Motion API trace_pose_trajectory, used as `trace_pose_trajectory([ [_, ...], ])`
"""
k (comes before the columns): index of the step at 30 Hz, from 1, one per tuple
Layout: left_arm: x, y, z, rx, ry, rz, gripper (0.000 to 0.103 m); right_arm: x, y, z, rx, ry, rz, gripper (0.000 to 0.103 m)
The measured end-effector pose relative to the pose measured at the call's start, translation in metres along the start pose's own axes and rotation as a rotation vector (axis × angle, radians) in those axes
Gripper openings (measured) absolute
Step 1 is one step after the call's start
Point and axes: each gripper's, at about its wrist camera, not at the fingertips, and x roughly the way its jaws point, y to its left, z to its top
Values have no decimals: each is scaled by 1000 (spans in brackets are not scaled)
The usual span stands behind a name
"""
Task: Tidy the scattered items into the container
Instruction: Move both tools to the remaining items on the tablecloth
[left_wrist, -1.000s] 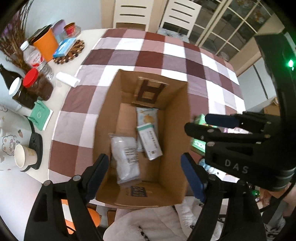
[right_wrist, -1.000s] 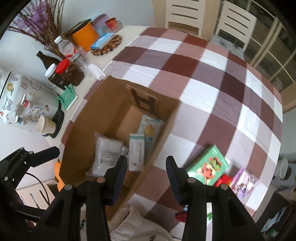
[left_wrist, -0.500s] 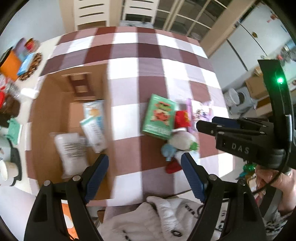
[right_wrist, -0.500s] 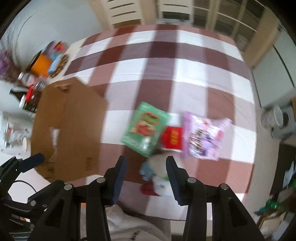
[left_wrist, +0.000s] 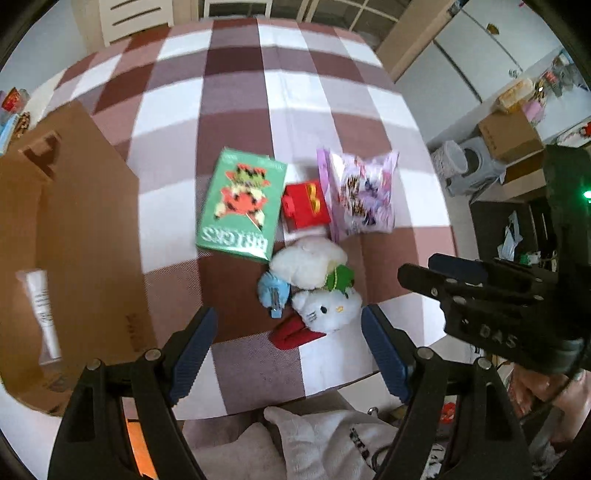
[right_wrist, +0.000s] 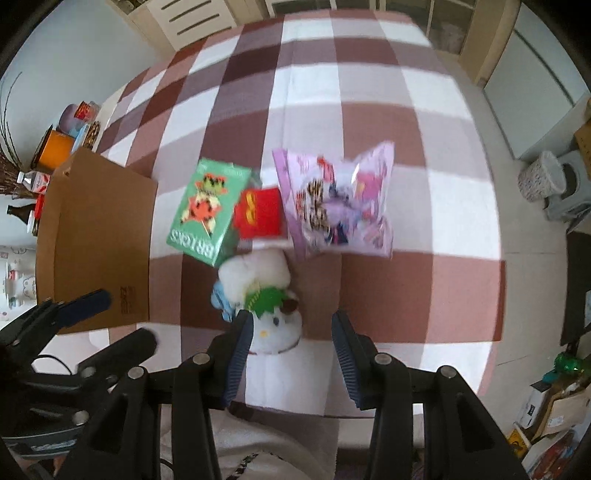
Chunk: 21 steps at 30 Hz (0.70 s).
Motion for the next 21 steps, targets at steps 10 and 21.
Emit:
trace_pose_trajectory([
  [10, 60, 8, -13, 12, 66, 13, 81, 32, -8, -8, -12, 45, 55, 50],
  [21, 77, 19, -32, 10, 63, 31, 81, 73, 34, 25, -157, 108, 35, 60],
])
